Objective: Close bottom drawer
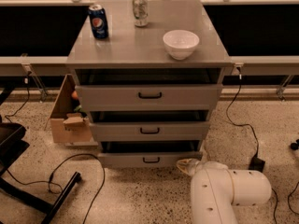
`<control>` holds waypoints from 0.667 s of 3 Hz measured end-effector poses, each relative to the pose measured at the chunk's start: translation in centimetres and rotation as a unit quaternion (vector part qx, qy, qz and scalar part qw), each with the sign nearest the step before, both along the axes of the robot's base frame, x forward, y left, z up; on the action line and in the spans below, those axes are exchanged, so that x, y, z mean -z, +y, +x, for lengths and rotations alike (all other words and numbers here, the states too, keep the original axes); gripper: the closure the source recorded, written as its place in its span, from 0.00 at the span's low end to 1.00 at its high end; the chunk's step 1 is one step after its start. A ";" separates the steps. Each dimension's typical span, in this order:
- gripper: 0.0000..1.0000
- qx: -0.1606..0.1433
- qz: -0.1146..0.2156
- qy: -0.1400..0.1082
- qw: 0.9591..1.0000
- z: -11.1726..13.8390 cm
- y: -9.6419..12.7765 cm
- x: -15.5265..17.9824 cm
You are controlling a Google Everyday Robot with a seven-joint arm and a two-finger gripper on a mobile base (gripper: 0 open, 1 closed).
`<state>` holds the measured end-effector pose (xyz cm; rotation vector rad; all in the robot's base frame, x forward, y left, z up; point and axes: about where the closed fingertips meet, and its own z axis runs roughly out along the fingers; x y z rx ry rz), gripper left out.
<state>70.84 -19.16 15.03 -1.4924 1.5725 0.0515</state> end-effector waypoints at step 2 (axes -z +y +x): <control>0.63 0.002 0.001 -0.007 1.000 1.9 -0.8 -0.9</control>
Offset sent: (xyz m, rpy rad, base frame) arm 0.0189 -0.0074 0.0074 0.0018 -0.0118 -0.0041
